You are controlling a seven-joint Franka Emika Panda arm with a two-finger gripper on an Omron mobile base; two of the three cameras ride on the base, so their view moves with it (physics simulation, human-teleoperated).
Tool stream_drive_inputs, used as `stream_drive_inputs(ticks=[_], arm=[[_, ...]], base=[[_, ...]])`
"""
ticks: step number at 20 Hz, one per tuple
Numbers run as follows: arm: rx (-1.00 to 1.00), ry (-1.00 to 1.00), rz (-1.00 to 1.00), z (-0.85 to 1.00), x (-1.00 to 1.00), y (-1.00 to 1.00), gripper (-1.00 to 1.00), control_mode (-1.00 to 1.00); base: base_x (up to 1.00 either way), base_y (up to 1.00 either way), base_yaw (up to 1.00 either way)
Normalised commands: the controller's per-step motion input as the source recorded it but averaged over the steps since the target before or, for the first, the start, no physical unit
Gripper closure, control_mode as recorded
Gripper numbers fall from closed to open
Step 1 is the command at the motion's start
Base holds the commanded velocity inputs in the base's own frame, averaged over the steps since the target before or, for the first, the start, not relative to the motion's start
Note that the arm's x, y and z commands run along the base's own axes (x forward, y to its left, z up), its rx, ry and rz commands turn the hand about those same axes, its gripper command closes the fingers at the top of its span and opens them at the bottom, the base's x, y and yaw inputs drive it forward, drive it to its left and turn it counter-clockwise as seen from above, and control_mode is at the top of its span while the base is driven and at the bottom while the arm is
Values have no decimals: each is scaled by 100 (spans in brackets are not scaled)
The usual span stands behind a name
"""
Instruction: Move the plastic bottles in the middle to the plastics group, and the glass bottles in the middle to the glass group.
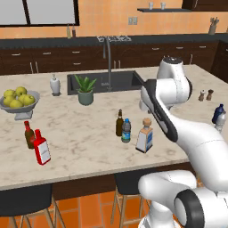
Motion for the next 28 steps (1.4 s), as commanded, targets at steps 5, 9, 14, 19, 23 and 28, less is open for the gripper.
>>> stream_drive_inputs(ticks=[5,9,14,19,23,28], arm=[[2,-1,0,-46,49,-1,-100,-100],[13,0,0,-39,54,0,-100,-100],[1,0,0,-40,41,0,-100,-100],[0,0,0,-40,20,2,-100,-100],[0,0,0,-34,3,0,-100,-100],[-1,0,0,-30,-2,0,-100,-100]], base=[[0,0,0],[0,0,0],[0,0,0],[0,0,0],[0,0,0],[0,0,0]])
